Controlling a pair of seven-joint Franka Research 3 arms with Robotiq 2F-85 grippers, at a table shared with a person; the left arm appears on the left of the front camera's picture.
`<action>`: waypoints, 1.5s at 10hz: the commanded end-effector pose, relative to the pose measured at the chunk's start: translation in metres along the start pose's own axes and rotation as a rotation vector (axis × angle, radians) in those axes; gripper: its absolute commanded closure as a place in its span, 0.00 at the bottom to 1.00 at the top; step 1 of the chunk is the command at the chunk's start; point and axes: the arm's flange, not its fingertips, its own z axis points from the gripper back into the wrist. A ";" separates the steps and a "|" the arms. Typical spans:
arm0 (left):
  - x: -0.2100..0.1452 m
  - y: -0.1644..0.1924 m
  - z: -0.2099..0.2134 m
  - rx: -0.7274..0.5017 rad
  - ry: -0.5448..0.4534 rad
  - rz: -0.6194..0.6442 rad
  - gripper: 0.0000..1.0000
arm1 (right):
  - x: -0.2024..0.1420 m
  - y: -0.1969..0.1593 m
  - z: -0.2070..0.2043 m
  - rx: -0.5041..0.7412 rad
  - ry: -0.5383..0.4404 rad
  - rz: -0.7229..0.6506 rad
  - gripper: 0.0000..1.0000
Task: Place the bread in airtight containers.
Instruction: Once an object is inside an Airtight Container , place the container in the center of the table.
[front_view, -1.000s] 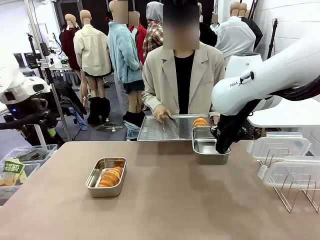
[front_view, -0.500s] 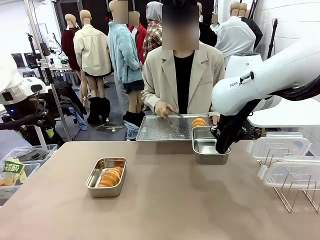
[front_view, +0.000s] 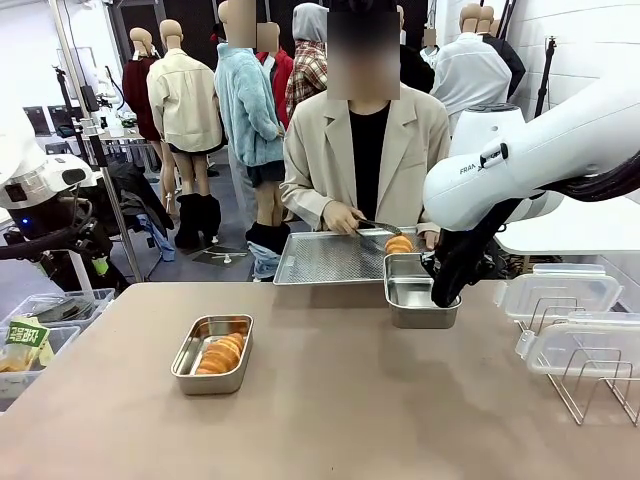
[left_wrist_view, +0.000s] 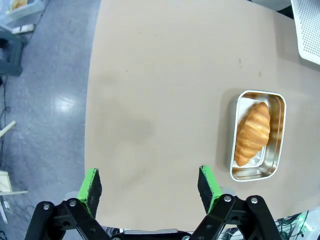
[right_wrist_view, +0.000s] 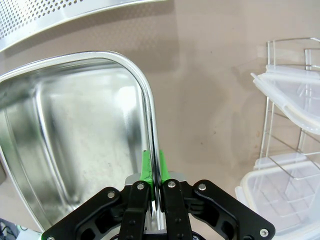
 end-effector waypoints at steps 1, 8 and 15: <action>0.001 0.000 0.001 0.001 -0.011 0.000 0.00 | 0.000 0.001 0.001 0.010 -0.022 0.001 1.00; 0.001 0.000 0.001 0.001 -0.011 0.000 0.00 | 0.000 0.001 0.001 0.010 -0.022 0.001 1.00; 0.001 0.000 0.001 0.001 -0.011 0.000 0.00 | 0.000 0.001 0.001 0.010 -0.022 0.001 1.00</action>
